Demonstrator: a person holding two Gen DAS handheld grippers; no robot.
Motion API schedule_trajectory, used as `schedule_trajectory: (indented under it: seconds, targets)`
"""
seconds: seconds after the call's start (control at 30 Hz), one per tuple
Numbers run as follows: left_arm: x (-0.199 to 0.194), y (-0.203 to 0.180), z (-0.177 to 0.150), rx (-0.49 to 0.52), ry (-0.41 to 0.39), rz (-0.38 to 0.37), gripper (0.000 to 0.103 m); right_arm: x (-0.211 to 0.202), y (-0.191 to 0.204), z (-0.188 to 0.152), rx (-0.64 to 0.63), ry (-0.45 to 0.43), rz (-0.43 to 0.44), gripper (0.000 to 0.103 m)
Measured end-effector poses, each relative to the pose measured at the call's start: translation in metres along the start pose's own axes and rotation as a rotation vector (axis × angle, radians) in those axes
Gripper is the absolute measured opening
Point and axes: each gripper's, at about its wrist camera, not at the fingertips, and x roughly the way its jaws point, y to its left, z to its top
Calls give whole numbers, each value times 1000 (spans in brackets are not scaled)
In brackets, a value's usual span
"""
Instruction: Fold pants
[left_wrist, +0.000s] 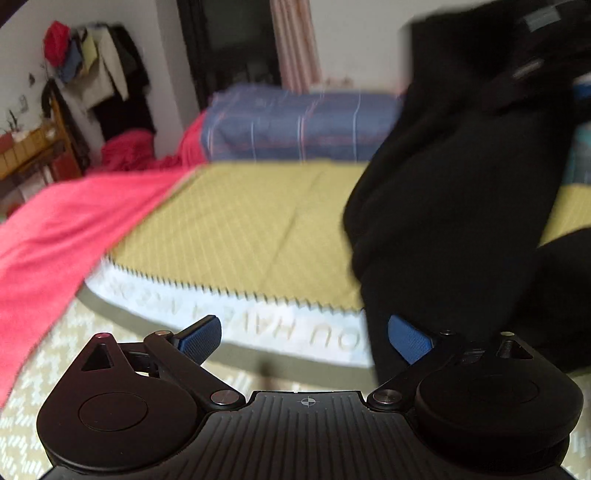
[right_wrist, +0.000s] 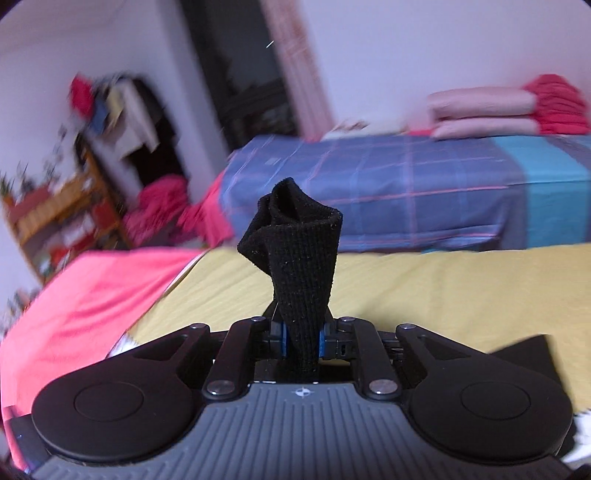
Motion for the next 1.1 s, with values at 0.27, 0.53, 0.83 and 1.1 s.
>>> schedule_trajectory:
  seconds: [0.27,0.53,0.83,1.1]
  targets:
    - [18,14,-14,-32,93,-176,103,-25,-154,-84,318,63,-211,24]
    - [-11,55,-29,-67,116,-448,103,-61,-178,-76,354,-72,-304,89]
    - [0,36,21,-111,58,-458,103,-51,-138,-54,128,-127,-157,79]
    - [48,-7,11,-160,161,-525,103,57,-153,-47,219,207,133,14]
